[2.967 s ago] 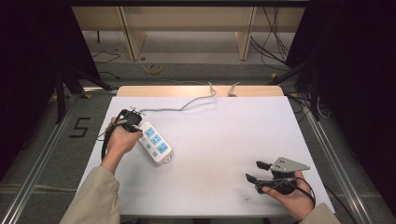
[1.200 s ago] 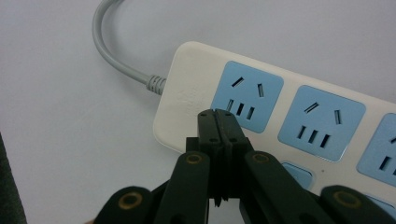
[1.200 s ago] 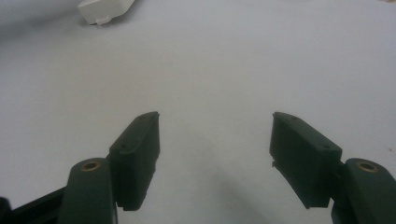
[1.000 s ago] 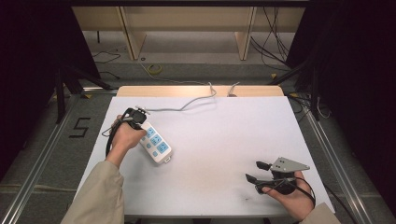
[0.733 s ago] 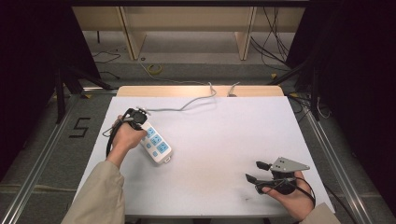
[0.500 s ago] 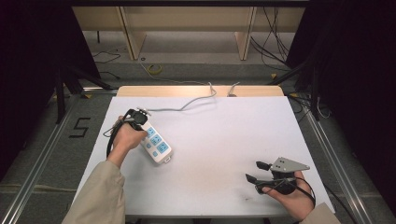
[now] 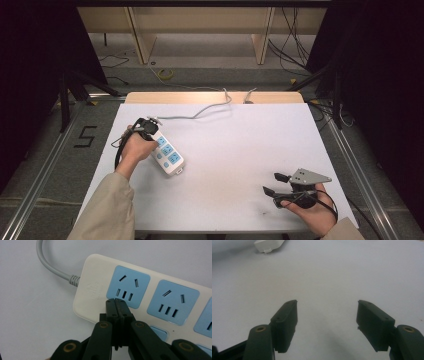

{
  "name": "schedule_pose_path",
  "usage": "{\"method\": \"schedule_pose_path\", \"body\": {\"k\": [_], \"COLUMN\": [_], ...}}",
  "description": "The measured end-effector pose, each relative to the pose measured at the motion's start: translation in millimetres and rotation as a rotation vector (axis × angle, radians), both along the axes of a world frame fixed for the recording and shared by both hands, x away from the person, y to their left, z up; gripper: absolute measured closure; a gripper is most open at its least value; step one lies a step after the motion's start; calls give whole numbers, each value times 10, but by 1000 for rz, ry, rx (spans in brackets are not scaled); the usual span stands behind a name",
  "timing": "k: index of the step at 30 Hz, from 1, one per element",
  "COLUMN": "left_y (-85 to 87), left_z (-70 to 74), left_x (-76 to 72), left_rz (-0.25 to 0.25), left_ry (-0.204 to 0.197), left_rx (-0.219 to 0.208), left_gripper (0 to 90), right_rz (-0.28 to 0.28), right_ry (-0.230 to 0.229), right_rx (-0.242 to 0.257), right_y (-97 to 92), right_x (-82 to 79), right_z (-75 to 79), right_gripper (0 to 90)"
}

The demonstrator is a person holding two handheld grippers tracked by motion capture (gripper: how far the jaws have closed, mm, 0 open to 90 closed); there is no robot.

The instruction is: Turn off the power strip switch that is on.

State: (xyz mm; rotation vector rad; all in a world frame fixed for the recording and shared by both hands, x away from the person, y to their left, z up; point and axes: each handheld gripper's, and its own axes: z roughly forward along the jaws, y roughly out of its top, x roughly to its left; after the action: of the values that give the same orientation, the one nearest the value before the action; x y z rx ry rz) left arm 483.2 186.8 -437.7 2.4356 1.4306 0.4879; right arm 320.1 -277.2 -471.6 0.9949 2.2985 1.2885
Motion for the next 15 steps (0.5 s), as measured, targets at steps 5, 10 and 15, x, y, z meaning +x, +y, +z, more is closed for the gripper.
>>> {"method": "schedule_pose_path", "body": {"k": [5,10,15], "left_y": [3,-13,-29], "left_z": [-5,-6,-8], "left_x": [4,9,19], "left_rz": [5,4,8], "left_ry": [1,2,3], "left_rx": [0,9,12], "left_gripper": [896,897,897], "right_rz": [5,9,9], "right_ry": [-3,-3,-3], "right_rx": [-5,-4,-6], "right_y": [1,5,7], "right_x": [3,2,2], "right_z": [-1,-2,-2], "right_gripper": [343,343,343]}}
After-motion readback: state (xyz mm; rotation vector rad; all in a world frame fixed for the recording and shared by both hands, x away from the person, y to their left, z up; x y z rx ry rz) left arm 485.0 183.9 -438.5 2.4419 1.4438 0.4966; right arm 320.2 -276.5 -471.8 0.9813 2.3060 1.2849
